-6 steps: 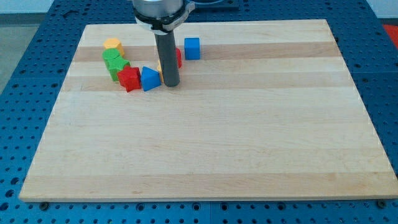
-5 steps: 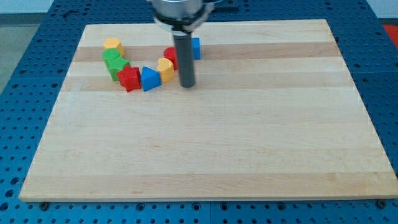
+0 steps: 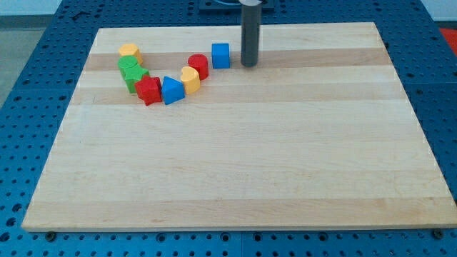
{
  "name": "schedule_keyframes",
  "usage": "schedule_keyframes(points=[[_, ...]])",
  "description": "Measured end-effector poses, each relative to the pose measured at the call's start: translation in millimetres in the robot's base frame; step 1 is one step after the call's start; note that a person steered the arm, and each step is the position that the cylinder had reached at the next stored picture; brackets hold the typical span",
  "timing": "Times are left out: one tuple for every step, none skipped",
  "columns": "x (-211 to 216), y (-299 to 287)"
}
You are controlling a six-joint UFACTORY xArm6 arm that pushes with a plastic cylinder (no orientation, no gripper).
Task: Move the blue cube left a bit
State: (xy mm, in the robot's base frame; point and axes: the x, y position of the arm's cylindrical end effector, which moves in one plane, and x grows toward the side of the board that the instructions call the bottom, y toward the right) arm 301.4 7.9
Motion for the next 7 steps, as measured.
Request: schedule_keyframes(points=[[-4.5,-18.0],[-5.0,-18.4],[-4.7,-18.4],[-4.3,-18.4],[-4.3,-18.4],[3.4,-18.4],[23.6,-18.4]])
